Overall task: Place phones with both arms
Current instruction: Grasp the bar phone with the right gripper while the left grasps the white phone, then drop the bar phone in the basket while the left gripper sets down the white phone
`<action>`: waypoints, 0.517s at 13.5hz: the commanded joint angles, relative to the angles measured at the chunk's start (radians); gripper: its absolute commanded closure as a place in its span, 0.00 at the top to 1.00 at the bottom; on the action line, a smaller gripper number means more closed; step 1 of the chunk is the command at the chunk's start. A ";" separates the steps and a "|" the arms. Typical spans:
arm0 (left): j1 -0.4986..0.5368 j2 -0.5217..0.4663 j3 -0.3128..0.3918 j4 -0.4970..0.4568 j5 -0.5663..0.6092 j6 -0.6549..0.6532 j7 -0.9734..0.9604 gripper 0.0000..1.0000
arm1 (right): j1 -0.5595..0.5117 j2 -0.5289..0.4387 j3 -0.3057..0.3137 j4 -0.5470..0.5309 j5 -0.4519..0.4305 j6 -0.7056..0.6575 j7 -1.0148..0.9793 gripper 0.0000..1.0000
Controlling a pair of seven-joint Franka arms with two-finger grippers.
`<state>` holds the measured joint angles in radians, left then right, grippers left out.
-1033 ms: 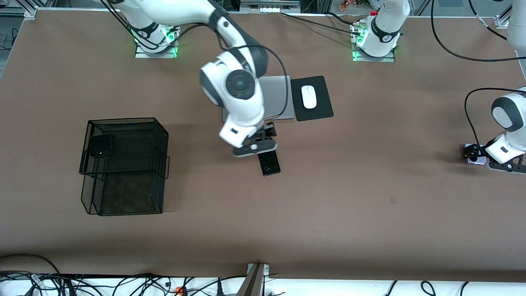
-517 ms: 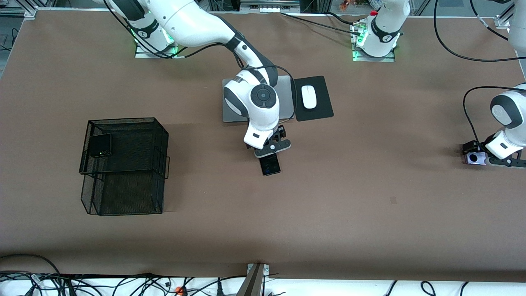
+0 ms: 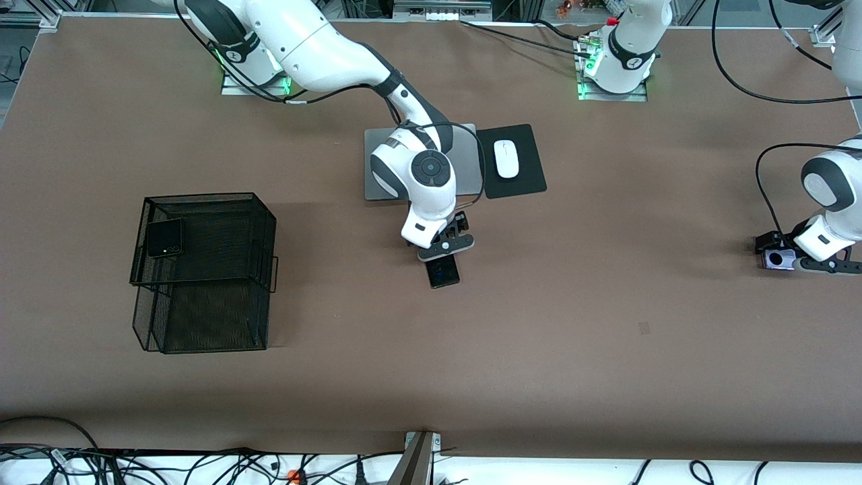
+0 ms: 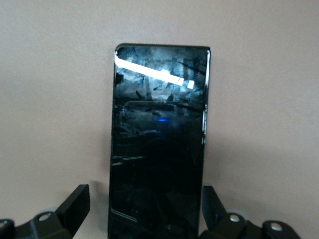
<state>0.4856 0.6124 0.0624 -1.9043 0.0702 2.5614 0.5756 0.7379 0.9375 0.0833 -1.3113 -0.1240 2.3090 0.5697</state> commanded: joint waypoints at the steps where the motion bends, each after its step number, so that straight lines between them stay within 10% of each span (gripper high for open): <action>1: 0.011 0.012 -0.010 0.019 -0.018 0.005 0.007 1.00 | 0.000 0.003 0.010 -0.003 -0.023 0.017 0.029 1.00; 7: 0.037 0.044 -0.015 0.040 -0.018 0.005 0.018 1.00 | -0.002 0.018 0.010 -0.003 -0.023 0.032 0.070 1.00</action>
<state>0.5095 0.6417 0.0619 -1.8887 0.0702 2.5633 0.5763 0.7381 0.9539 0.0835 -1.3112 -0.1255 2.3245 0.6013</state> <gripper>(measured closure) 0.000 0.000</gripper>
